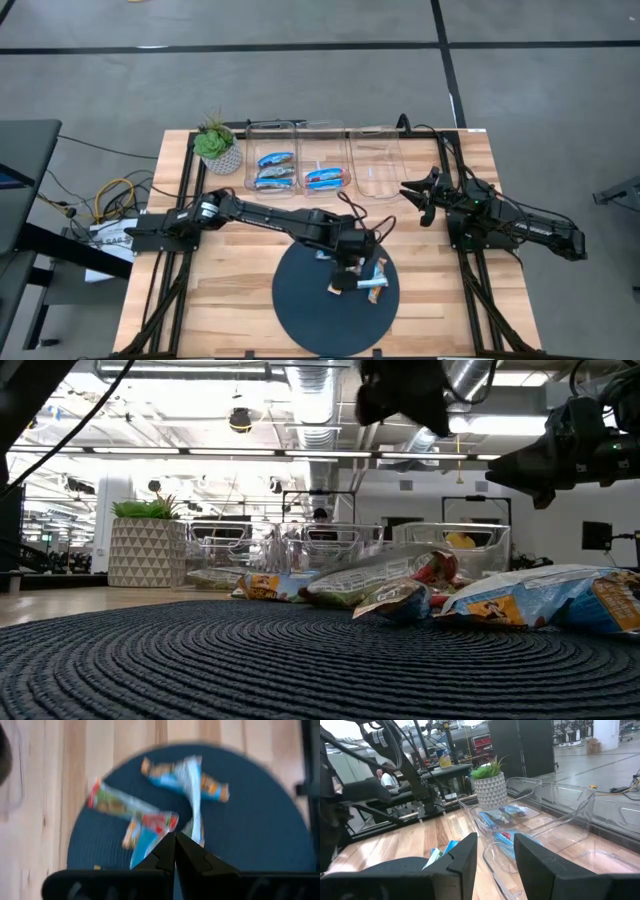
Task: Pick and place Granola Bars by type
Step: Put the red granola bar into the middle transparent bin
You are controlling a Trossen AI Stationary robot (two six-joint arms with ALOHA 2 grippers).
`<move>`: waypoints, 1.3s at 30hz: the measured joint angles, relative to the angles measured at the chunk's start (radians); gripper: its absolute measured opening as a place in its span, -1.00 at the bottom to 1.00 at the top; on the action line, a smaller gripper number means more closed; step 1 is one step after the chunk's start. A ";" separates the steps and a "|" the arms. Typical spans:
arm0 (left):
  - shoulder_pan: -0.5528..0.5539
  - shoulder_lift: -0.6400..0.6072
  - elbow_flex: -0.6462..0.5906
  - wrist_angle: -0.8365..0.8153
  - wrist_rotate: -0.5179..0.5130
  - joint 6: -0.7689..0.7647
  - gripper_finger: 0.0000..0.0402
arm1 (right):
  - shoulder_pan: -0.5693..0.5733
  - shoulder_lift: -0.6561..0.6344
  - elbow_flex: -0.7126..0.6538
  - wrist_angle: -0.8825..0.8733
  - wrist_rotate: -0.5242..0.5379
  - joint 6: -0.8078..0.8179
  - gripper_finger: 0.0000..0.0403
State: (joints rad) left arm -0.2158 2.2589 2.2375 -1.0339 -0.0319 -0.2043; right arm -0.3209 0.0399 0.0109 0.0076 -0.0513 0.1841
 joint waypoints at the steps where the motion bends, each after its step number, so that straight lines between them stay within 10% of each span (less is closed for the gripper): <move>1: 0.000 0.000 0.000 -0.024 0.000 0.000 -0.97 | 0.000 0.000 0.000 0.000 0.000 0.000 -0.39; 20: 0.004 0.110 -0.005 -0.182 -0.039 0.124 -0.05 | 0.000 -0.001 0.000 0.002 -0.001 0.000 -0.39; 39: 0.023 0.171 -0.005 -0.159 -0.044 0.213 0.04 | 0.000 -0.001 0.000 0.000 0.000 0.000 -0.39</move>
State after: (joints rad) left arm -0.1925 2.4302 2.2330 -1.1926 -0.0761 0.0090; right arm -0.3206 0.0391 0.0108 0.0078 -0.0517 0.1841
